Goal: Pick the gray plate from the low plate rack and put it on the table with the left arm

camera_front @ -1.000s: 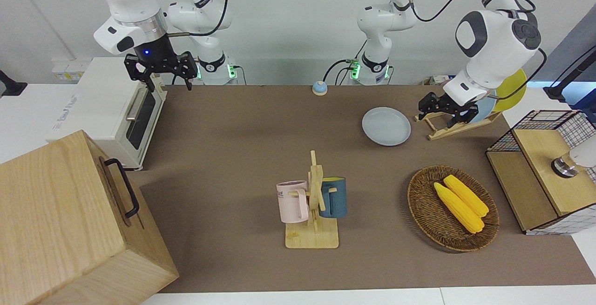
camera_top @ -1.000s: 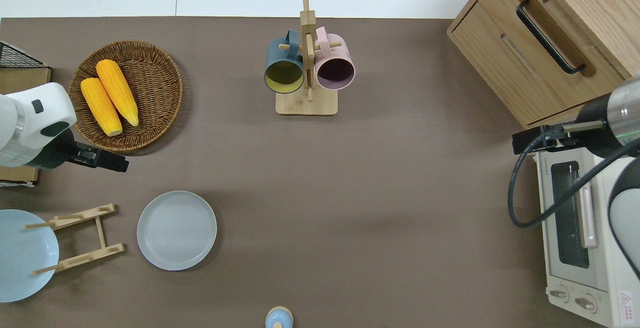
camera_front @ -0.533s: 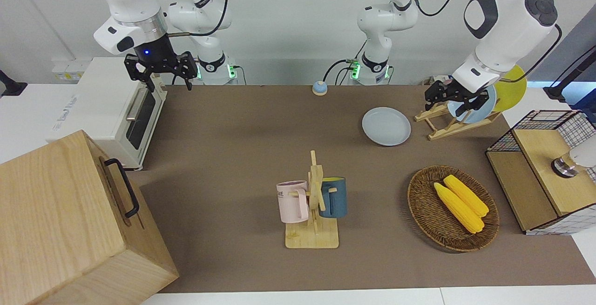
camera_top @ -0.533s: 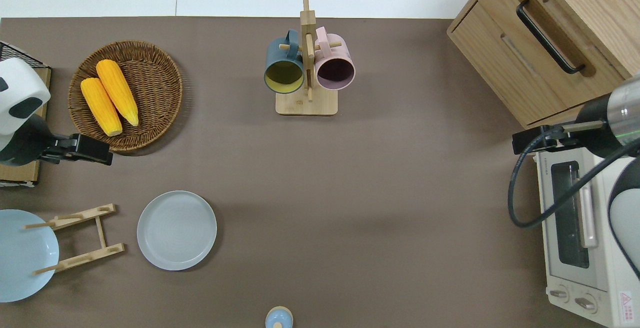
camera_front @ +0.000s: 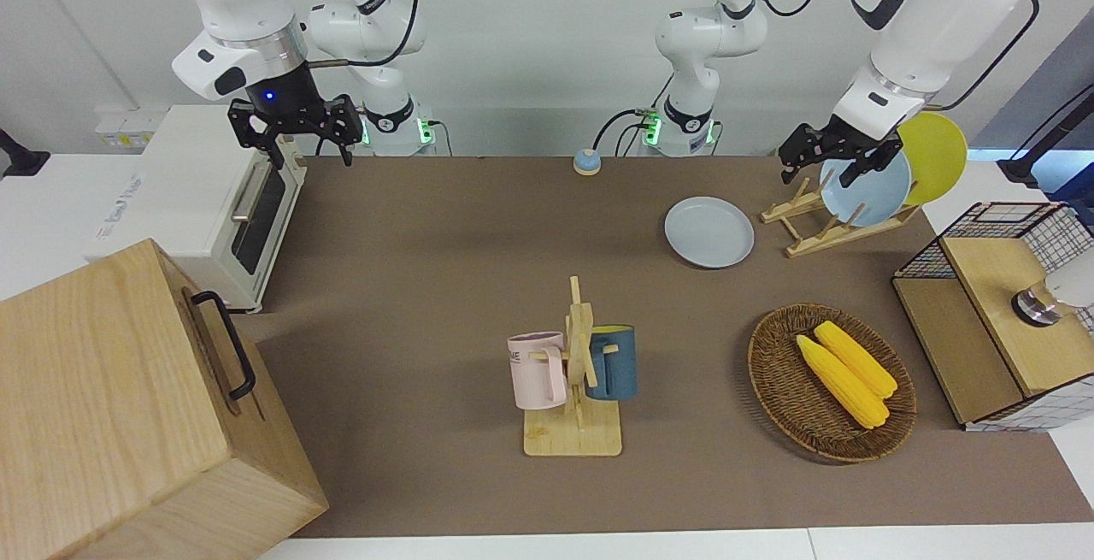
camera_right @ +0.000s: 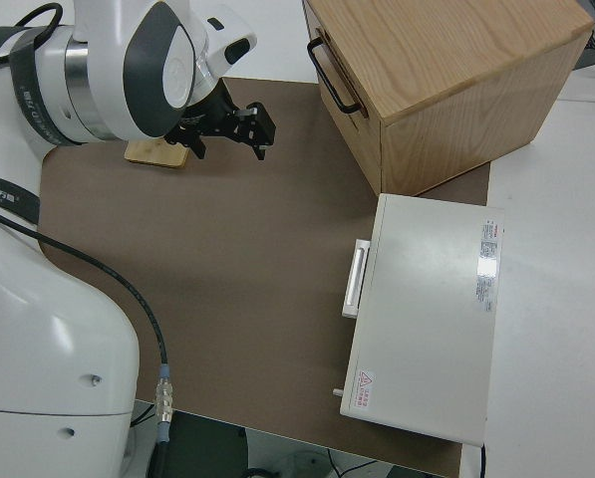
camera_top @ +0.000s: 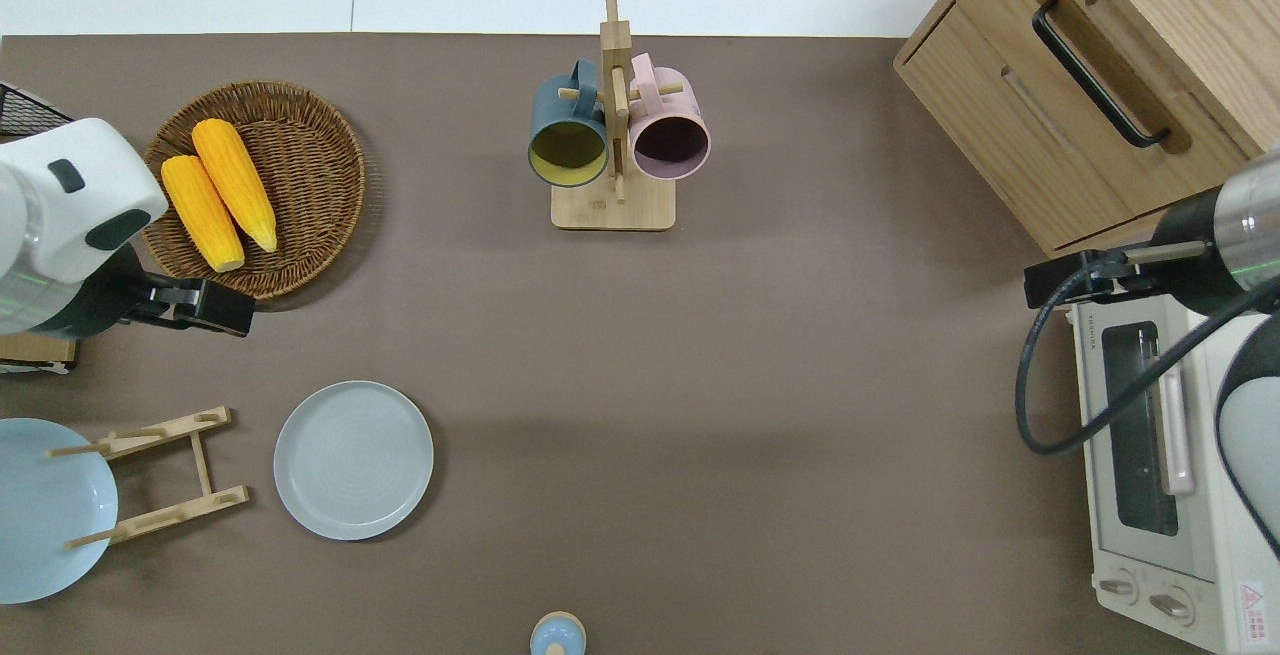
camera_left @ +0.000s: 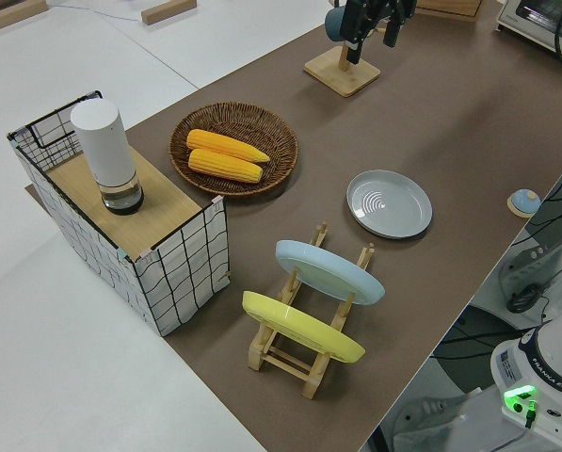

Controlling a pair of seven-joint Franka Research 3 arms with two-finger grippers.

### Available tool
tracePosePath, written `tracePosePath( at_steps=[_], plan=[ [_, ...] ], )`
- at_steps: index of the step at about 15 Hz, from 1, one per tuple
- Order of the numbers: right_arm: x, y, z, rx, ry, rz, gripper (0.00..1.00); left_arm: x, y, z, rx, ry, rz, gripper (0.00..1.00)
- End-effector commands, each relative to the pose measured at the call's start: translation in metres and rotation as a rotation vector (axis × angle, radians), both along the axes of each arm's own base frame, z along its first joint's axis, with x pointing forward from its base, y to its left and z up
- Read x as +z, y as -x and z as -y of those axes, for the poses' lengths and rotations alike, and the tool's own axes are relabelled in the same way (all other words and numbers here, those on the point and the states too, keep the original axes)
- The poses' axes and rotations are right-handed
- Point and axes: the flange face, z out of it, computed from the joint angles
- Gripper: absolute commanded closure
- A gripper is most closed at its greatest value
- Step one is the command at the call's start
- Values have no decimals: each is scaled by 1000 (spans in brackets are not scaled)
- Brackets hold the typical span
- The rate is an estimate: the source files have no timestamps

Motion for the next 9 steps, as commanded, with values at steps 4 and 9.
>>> tracePosePath(
  at_steps=[4,9],
  plan=[
    [3,-1,2,-15,1,-4,17,-25,-4,6,-33,-21,32,0],
    [3,-1,2,-15,2,-5,17,-24,-5,6,-33,-16,34,0]
  ],
)
